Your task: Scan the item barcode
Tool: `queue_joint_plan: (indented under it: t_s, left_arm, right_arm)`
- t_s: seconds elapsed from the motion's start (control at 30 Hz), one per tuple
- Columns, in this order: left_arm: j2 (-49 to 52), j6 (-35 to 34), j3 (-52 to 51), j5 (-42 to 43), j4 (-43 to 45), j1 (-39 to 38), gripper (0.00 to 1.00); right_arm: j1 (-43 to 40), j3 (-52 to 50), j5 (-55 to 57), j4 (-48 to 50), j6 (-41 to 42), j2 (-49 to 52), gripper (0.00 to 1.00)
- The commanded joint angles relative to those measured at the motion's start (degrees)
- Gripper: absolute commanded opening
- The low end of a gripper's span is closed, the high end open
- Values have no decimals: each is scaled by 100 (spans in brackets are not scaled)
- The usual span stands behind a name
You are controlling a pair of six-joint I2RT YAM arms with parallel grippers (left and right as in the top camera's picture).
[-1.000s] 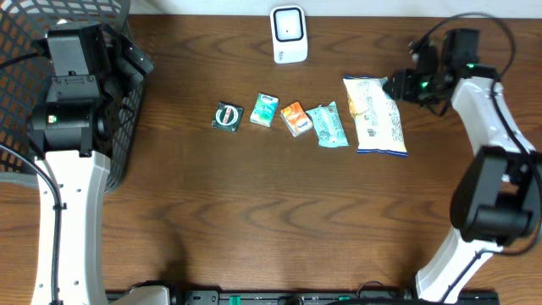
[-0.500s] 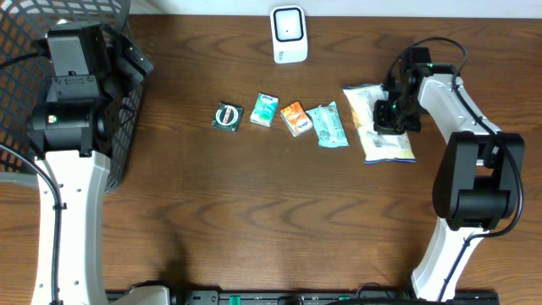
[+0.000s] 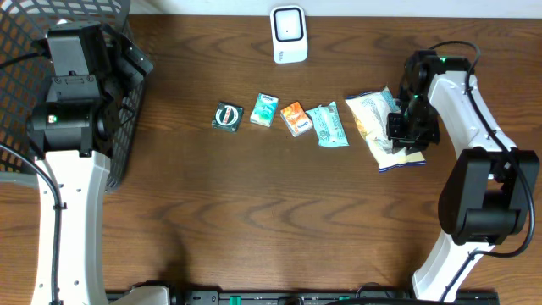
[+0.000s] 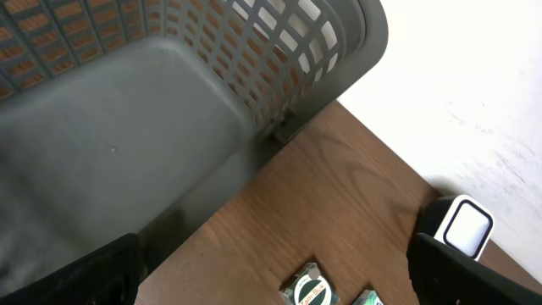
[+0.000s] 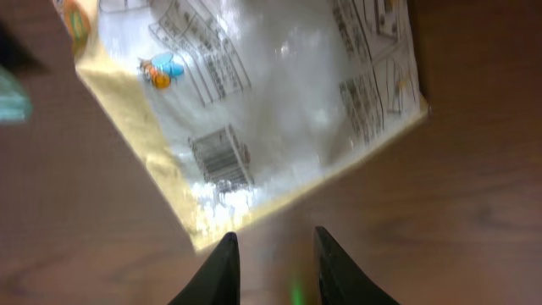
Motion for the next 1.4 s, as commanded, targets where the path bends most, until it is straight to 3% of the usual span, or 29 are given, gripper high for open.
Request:
queue_joint_plan:
  t_s: [0.0,0.1,0.13,0.17,0.23,0.4,0.63,0.73,0.97,1.37]
  left_arm:
    - [-31,-70,11,-13,-20,24,98]
    - [-31,-70,11,-13,-20,24,98]
    - [-31,-70,11,-13,-20,24,98]
    - [-31,-70,11,-13,-20,24,98]
    - [-31,-70,11,-13,-20,24,98]
    - [-31,-70,11,-13,-20,24,98]
    - [-31,-70,11,-13,-20,24,98]
    - [-31,-70,11,-13,-20,24,98]
    - [-31,-70,11,-13,-20,24,98]
    - [-31,-70,11,-13,-20,24,98]
  right_arm:
    - [42,-424,101,358,44,-46,22]
    - [48,-979,-79,1150,42,-46,16]
    - [48,-1115,-186,1357,42,-46,11]
    - [46,-1357,-479,1744,42,-46,1]
    - [52,-1515,-944,1926,20,-46,1]
    - [57,-1263,-1169,1370,-68,-103,1]
    - [59,127,-1003,321,-415,-160,1]
    - [57,597,-693,914,-409,-164,1]
    - [63,352,-621,2190,-404,-83,1]
    - [356,-1488,-1694,4835,341,118,1]
